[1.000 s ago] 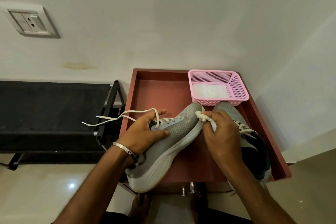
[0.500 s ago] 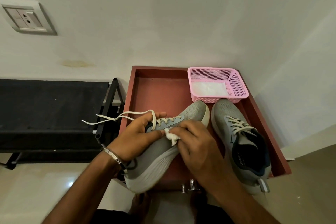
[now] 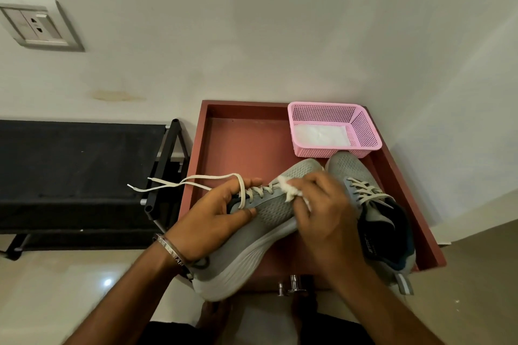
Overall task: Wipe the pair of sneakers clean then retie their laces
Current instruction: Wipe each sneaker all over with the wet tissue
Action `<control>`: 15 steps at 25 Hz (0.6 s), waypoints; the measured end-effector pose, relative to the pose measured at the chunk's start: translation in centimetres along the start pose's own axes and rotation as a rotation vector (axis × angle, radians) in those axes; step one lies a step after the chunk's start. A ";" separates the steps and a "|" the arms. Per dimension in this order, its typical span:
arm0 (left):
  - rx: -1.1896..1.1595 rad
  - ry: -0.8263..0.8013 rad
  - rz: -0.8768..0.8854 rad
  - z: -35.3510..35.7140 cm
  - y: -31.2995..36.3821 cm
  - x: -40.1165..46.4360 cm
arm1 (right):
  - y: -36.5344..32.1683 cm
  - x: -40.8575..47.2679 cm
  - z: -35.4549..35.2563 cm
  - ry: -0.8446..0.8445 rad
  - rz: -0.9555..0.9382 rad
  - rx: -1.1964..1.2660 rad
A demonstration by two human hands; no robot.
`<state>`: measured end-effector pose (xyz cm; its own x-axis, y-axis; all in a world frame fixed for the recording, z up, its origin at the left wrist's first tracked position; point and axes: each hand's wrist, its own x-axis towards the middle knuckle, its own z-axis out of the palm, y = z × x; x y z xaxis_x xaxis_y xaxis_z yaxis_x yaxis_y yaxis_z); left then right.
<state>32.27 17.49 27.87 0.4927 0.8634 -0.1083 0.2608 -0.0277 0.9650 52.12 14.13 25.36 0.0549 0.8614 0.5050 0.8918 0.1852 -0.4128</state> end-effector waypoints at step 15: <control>0.097 0.047 -0.012 0.3 -0.4 -0.2 | 0.1 -0.2 0.1 0.012 0.195 0.011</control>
<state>32.32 17.18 27.41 0.4501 0.8867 -0.1058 0.3464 -0.0642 0.9359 52.12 14.05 25.11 0.2317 0.8757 0.4237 0.8588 0.0205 -0.5119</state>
